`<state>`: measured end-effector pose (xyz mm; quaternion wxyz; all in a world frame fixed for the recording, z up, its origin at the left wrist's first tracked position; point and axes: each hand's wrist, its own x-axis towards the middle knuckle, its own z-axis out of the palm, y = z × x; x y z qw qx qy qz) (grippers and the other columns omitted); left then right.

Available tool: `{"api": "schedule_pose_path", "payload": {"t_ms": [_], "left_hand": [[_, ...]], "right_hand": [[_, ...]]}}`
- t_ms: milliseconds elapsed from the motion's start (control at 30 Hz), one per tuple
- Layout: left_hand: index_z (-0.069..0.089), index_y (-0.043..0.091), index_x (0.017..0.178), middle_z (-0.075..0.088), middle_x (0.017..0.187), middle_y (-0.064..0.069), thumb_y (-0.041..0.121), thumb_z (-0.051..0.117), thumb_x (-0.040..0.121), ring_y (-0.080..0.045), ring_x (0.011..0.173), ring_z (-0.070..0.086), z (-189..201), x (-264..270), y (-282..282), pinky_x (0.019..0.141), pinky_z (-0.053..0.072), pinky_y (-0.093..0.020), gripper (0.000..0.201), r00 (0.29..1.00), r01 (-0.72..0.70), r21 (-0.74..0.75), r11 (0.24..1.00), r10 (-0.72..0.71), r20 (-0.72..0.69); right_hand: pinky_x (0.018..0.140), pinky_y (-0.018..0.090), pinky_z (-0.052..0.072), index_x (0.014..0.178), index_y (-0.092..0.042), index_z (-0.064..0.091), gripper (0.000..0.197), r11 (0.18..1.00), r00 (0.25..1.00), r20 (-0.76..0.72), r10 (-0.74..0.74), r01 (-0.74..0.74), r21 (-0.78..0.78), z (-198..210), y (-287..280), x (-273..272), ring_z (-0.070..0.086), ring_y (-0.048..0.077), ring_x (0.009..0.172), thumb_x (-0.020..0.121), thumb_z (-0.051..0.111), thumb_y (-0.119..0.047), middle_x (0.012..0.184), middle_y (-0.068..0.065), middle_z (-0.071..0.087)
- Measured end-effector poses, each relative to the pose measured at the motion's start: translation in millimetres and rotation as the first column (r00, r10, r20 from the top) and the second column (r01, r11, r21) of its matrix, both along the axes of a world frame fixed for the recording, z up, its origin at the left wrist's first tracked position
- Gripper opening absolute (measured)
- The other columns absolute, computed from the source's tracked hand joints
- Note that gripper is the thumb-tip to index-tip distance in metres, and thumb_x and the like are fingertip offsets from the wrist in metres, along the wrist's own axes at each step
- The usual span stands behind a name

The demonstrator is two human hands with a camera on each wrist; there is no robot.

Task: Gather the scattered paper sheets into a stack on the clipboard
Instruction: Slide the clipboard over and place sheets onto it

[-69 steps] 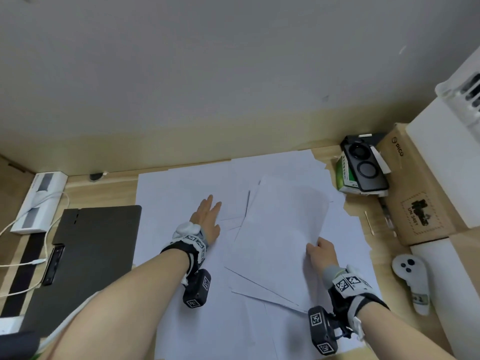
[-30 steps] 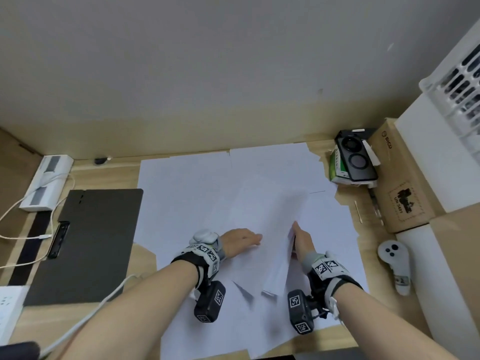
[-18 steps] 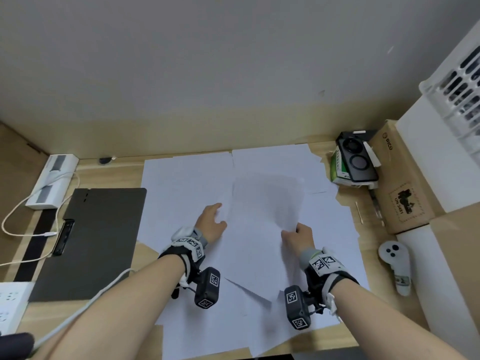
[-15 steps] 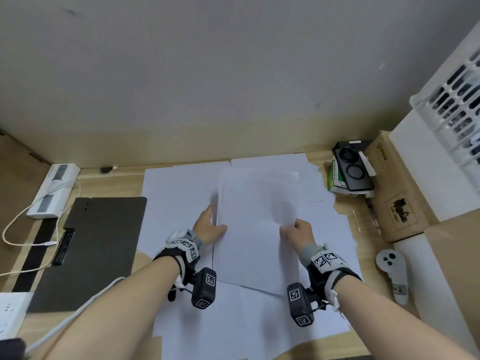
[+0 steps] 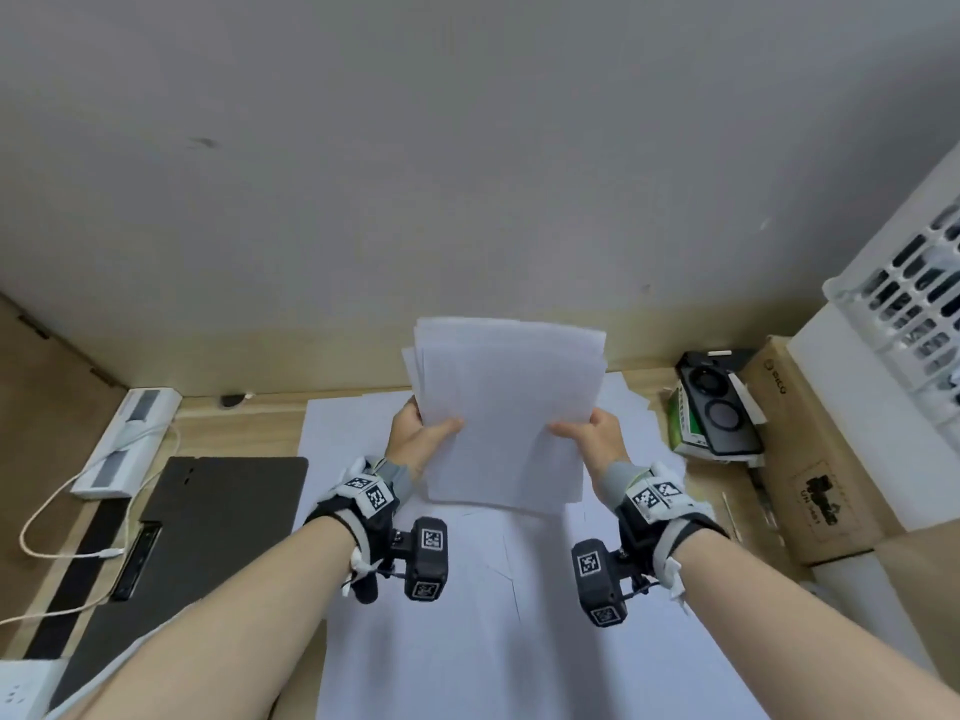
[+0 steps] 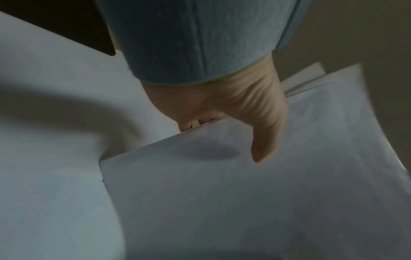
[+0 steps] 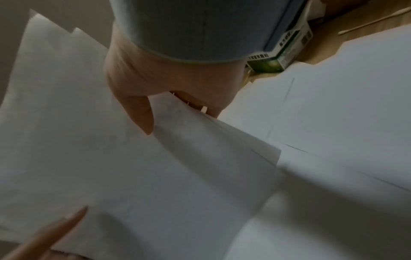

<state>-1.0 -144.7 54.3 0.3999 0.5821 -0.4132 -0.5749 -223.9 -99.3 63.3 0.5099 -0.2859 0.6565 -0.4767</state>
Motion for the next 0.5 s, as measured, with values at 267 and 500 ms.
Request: {"api": "schedule_pose_path", "payload": {"t_ms": [267,500], "left_hand": [[0.066,0.011,0.09,0.068,0.092,-0.004,0.003,0.076,0.076,-0.01,0.074,0.065,-23.2,6.0,7.7,0.06,0.053,-0.018,0.02,0.999,0.012,0.057,0.998,-0.015,0.048],[0.066,0.008,0.098,0.069,0.09,-0.003,0.003,0.075,0.076,-0.013,0.076,0.066,-26.4,9.6,-2.2,0.068,0.053,-0.025,0.024,0.999,-0.026,0.101,0.995,0.021,0.048]], "right_hand": [[0.07,0.03,0.052,0.091,-0.008,0.07,0.023,0.998,1.0,-0.001,-0.007,0.007,0.06,-34.0,4.3,18.0,0.065,0.024,0.077,0.073,0.074,0.006,0.088,0.01,0.071],[0.074,0.03,0.052,0.09,-0.012,0.069,0.024,0.999,1.0,0.02,0.008,-0.009,0.049,-39.4,-2.7,21.9,0.066,0.023,0.081,0.074,0.074,0.004,0.089,0.005,0.072]]}}
